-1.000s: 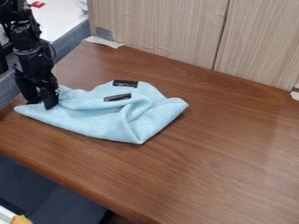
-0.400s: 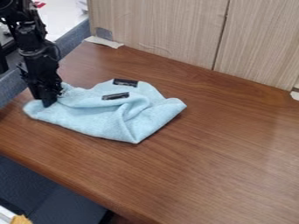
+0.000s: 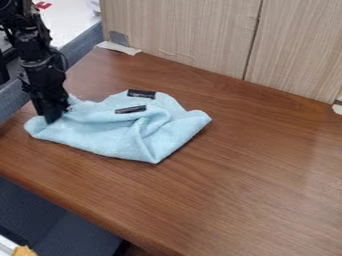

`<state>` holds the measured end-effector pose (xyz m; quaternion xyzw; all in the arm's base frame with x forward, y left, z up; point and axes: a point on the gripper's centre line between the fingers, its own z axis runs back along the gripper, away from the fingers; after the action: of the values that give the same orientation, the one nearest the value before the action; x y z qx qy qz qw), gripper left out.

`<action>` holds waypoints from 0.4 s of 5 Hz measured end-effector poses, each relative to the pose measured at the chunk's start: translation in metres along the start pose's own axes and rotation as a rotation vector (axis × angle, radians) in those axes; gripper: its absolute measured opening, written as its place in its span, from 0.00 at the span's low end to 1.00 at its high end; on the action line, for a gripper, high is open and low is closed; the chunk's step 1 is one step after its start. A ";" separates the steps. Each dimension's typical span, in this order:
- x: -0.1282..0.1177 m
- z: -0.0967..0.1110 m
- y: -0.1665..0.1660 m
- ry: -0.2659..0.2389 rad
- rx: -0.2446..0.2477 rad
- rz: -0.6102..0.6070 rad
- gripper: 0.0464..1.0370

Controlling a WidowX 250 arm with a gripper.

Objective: Fold the cloth from right to left

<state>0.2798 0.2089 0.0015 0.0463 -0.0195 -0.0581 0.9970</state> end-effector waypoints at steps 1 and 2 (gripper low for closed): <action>0.006 0.027 -0.011 -0.055 0.042 -0.058 0.05; 0.012 0.058 -0.028 -0.113 0.096 -0.108 0.05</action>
<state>0.2860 0.1747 0.0575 0.0916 -0.0759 -0.1132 0.9864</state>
